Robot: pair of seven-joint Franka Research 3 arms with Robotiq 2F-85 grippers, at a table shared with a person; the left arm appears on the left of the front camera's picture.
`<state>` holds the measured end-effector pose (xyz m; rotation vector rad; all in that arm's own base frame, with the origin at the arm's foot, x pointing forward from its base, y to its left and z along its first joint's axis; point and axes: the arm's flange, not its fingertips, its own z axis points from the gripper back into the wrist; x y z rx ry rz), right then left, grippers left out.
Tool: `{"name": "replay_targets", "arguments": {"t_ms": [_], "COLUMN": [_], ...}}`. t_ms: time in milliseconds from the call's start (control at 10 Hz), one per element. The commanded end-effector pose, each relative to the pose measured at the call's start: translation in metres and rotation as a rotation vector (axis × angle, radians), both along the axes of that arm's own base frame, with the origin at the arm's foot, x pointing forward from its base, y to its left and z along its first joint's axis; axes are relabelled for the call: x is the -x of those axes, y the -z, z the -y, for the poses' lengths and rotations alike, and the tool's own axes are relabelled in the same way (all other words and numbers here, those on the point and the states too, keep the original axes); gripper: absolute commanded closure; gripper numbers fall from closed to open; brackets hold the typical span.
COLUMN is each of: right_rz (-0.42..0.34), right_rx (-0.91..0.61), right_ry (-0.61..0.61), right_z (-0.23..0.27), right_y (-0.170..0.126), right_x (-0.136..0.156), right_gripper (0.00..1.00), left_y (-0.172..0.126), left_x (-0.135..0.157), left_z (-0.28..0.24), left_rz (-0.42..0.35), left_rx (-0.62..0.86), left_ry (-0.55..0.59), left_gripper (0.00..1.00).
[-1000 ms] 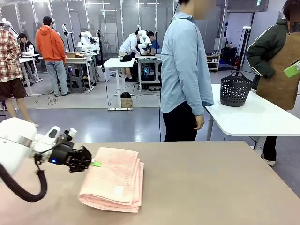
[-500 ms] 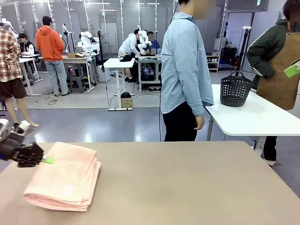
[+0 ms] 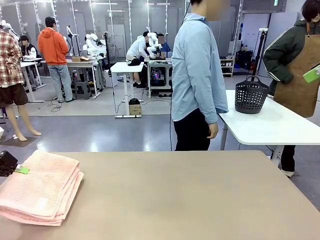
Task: Fold the towel.
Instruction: Pick up the 100 cm Hotel Towel and place it on the left side of the table.
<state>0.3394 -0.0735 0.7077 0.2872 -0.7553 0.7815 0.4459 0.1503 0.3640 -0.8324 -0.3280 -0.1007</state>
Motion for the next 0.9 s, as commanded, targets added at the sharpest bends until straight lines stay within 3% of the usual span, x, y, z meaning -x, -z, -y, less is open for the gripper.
{"name": "replay_targets", "arguments": {"t_ms": [0,200,300,400,500,600,800], "right_rz": [-0.007,-0.007,-0.007,-0.007,-0.007,-0.007,-0.007], "right_rx": [0.0,0.0,0.0,0.0,0.0,0.0,0.0], "right_ry": [0.018,0.018,0.018,0.018,0.018,0.018,0.018], "right_z": [-0.002,-0.002,-0.002,-0.002,-0.002,-0.002,-0.002], "right_y": [-0.002,-0.002,-0.002,-0.002,-0.002,-0.002,-0.002], "right_x": [0.0,0.0,0.0,0.0,0.0,0.0,0.0], "right_gripper": [0.0,0.0,0.0,0.0,0.0,0.0,0.0], "left_y": [0.006,0.012,0.013,0.012,0.011,0.009,-0.003], "left_x": [-0.012,-0.017,-0.018,-0.018,-0.016,-0.014,-0.008], "left_z": [-0.01,-0.01,-0.011,-0.011,-0.01,-0.01,-0.011], "left_rz": [-0.03,-0.035,-0.034,-0.03,-0.025,-0.021,0.008], "left_rx": [-0.012,-0.048,-0.053,-0.055,-0.065,-0.073,-0.068], "left_ry": [0.018,-0.005,-0.021,-0.036,-0.034,-0.038,-0.043], "left_gripper": [0.89,0.89,0.76,0.48,0.33,0.05,0.0]}}
